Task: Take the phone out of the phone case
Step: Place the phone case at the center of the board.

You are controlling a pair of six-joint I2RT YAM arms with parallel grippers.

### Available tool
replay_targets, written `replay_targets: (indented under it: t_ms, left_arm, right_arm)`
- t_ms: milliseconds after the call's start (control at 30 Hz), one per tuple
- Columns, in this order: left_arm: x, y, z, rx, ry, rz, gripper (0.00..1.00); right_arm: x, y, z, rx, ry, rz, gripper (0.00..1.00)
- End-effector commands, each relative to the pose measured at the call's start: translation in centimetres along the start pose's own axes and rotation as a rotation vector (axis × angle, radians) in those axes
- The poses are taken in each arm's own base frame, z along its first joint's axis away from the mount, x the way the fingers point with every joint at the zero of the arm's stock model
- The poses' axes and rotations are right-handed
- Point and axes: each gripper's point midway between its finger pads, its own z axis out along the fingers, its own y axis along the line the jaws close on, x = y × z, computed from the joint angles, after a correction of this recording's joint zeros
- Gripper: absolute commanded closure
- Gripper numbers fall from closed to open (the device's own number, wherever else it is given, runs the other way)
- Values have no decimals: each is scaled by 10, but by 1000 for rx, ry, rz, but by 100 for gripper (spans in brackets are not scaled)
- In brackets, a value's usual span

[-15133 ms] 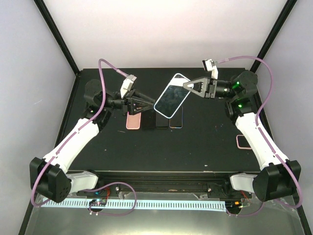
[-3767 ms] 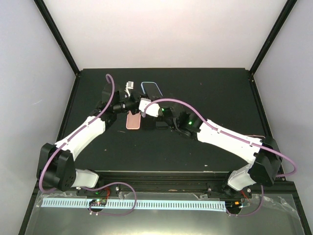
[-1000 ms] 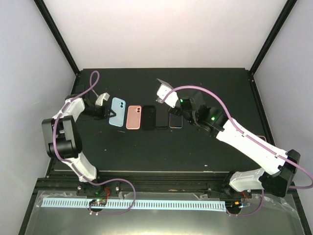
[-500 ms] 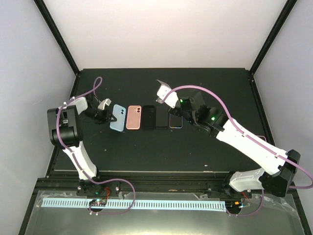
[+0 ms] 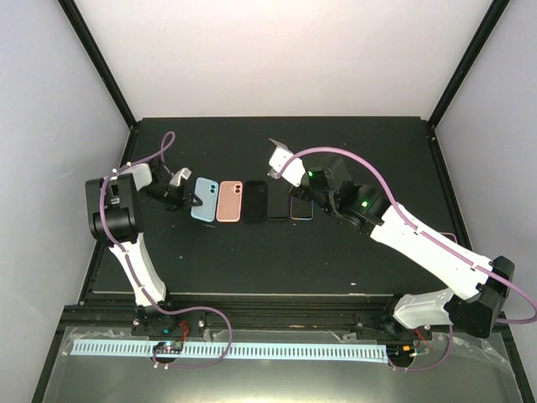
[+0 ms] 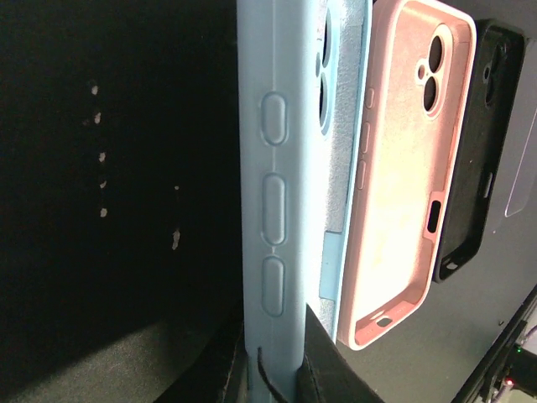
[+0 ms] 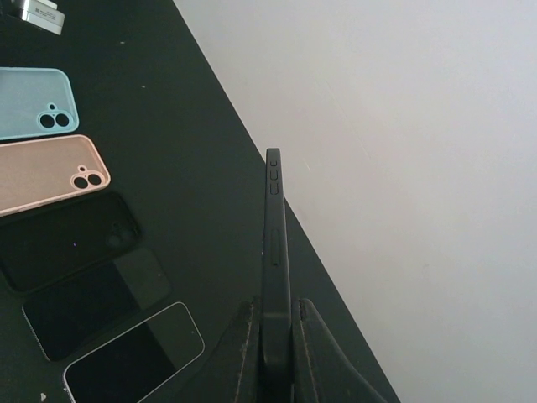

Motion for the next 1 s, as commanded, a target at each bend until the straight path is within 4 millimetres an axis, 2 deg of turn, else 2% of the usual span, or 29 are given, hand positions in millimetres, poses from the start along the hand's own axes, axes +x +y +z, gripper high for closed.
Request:
replay_targets:
  t_ms: [0, 200, 367, 500, 700, 867, 967]
  left_arm:
    - [-6, 8, 14, -38, 8, 7, 98]
    - [-3, 17, 16, -91, 14, -41, 97]
    - [0, 30, 9, -188, 12, -69, 80]
    - [1, 30, 3, -215, -6, -77, 64]
    - [-7, 24, -17, -266, -62, -57, 51]
    - [-23, 6, -49, -310, -170, 0, 43]
    - [-38, -23, -73, -269, -268, 66, 35]
  right_arm:
    - [-13, -19, -11, 55, -61, 42, 99]
    - [-13, -20, -12, 56, -61, 41, 99]
    - [-13, -20, -12, 56, -62, 38, 99]
    - [-14, -21, -13, 59, -64, 39, 99]
    - [-13, -20, -14, 58, -64, 27, 99]
    - [-17, -27, -14, 83, -69, -2, 99]
    - [-21, -32, -16, 101, -81, -21, 99]
